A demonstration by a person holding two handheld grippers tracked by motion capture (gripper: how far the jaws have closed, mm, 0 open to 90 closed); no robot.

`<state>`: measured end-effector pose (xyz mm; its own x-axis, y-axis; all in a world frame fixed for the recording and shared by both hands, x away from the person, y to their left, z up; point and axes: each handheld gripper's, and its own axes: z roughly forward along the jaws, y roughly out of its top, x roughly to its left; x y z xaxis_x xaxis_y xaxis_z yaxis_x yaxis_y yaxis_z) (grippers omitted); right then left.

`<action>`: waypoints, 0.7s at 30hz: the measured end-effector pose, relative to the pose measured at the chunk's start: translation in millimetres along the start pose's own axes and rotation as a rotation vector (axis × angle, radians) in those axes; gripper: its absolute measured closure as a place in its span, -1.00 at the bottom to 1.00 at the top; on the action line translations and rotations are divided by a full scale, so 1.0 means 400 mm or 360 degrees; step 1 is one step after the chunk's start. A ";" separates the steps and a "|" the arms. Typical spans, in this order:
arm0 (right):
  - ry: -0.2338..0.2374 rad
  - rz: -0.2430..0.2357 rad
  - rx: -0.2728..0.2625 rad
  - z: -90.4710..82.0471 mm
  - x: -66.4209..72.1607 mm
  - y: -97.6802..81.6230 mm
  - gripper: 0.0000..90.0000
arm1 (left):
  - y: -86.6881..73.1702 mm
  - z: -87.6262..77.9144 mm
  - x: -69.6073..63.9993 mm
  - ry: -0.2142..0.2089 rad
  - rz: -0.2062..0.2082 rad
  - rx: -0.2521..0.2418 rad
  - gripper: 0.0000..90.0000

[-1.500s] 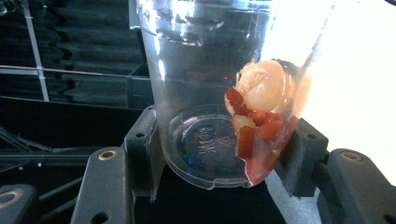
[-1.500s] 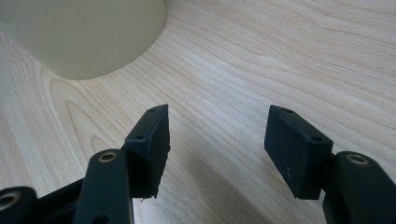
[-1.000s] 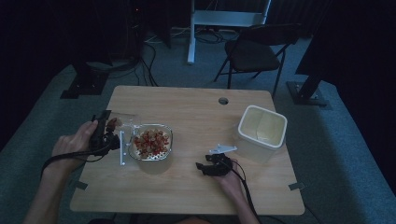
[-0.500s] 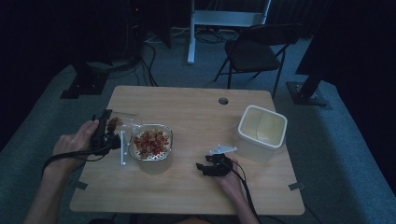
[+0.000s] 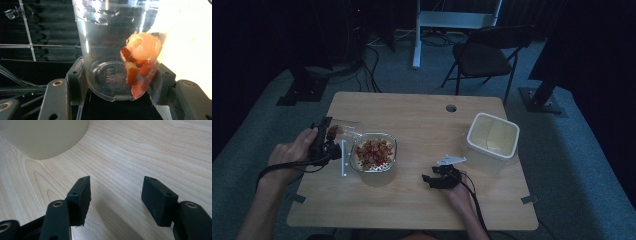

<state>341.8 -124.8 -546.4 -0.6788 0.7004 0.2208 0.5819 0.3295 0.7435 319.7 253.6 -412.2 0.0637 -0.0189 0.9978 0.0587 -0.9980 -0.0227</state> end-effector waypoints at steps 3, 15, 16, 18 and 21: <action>0.0002 -0.0001 0.0000 0.000 0.000 0.000 -0.11 | 0.000 0.000 -0.001 -0.0001 0.0009 0.0001 -0.05; 0.0012 0.0002 -0.0006 0.001 -0.002 0.000 -0.11 | -0.001 0.002 0.001 0.0021 0.0051 0.0000 -0.05; 0.0012 0.0002 -0.0006 0.001 -0.002 0.000 -0.11 | -0.001 0.002 0.001 0.0021 0.0051 0.0000 -0.05; 0.0014 0.0000 -0.0008 0.001 -0.003 0.000 -0.11 | -0.001 0.003 0.001 0.0024 0.0065 -0.0003 -0.05; 0.0017 0.0007 -0.0008 0.000 -0.003 -0.001 -0.11 | 0.000 0.002 0.003 0.0029 0.0071 -0.0004 -0.05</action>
<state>342.6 -125.7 -547.0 -0.6810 0.6950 0.2309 0.5826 0.3231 0.7458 320.7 253.6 -410.9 0.0482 -0.0648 0.9967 0.0537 -0.9963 -0.0673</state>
